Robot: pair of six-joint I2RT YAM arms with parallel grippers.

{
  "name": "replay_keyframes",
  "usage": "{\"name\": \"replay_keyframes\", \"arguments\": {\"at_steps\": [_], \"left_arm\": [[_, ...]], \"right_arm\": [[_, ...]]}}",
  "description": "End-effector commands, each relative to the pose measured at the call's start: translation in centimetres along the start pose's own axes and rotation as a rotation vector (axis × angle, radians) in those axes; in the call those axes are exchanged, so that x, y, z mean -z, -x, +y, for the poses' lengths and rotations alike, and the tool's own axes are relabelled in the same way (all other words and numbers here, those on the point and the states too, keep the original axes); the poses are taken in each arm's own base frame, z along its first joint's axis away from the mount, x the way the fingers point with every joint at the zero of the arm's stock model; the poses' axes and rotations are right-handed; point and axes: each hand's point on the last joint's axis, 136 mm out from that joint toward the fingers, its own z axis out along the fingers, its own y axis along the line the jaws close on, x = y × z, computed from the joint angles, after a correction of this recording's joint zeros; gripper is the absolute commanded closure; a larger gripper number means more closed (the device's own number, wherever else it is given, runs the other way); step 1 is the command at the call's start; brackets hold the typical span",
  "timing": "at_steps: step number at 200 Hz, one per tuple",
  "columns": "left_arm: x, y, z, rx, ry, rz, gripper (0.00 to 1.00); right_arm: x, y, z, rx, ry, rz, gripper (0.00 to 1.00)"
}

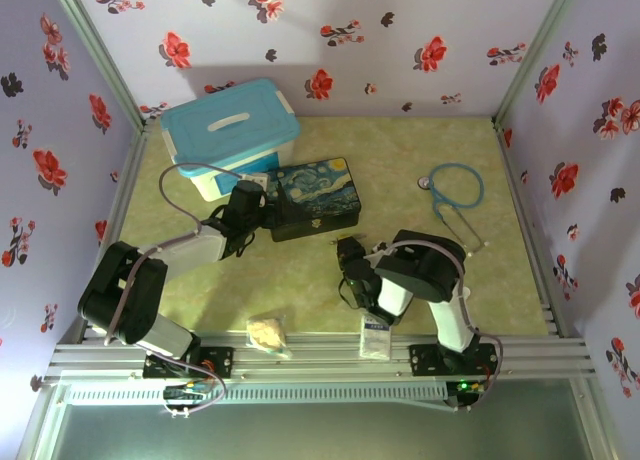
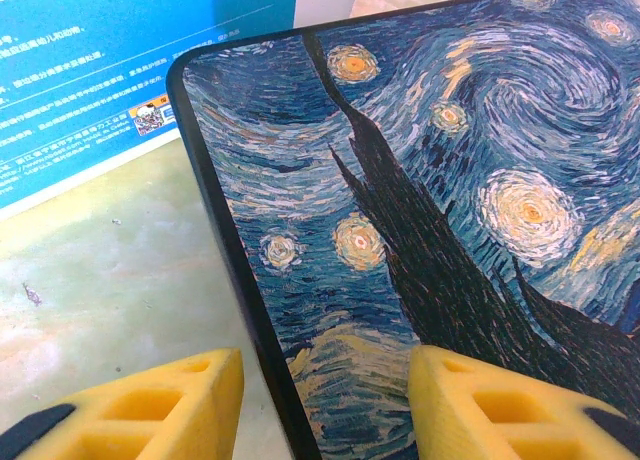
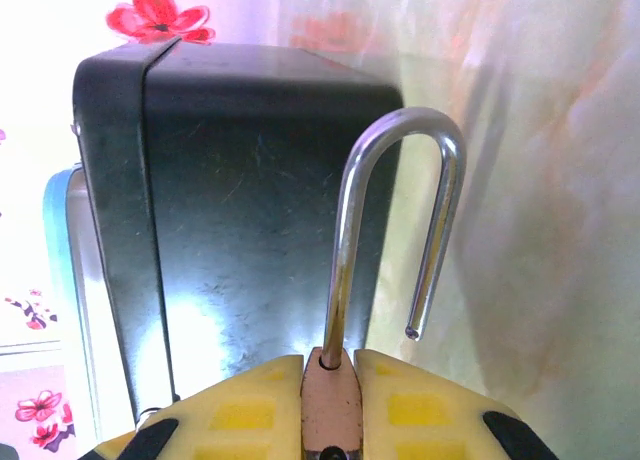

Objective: Unlock the padlock with the key

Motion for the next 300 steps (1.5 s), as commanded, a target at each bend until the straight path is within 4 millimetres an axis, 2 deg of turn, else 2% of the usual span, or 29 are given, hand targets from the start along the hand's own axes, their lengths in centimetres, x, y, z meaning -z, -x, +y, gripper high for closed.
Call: {"name": "replay_keyframes", "arguments": {"at_steps": [1,87,123,169,190,221,245,264,300], "left_arm": [[-0.1,-7.6,4.3,-0.065,0.175,0.262,0.54],[1.0,-6.5,4.1,-0.055,0.167,0.235,0.53],[1.6,-5.2,3.8,-0.037,0.159,0.203,0.52],[2.3,-4.2,3.4,-0.023,0.142,0.172,0.49],[2.6,-4.1,3.4,-0.019,0.136,0.166,0.49],[2.9,-4.1,3.4,-0.009,0.127,0.155,0.49],[3.1,-4.3,3.3,-0.004,0.12,0.155,0.48],[3.2,-4.3,3.3,0.0,0.115,0.152,0.48],[3.4,-4.1,3.2,0.004,0.109,0.145,0.47]], "right_arm": [[1.4,0.5,-5.6,0.129,-0.21,0.052,1.0],[3.8,1.0,-9.6,0.247,-0.515,0.242,1.0],[6.4,1.4,-11.7,0.306,-0.719,0.352,1.0],[8.6,2.8,-13.4,0.291,-0.843,0.471,1.0],[9.3,3.5,-13.3,0.308,-0.877,0.515,0.97],[10.1,5.7,-12.4,0.342,-0.902,0.525,0.94],[10.5,6.8,-11.5,0.345,-0.906,0.567,0.85],[10.5,7.2,-11.0,0.35,-0.905,0.613,0.79],[10.9,7.8,-11.2,0.389,-0.939,0.677,0.71]]}}
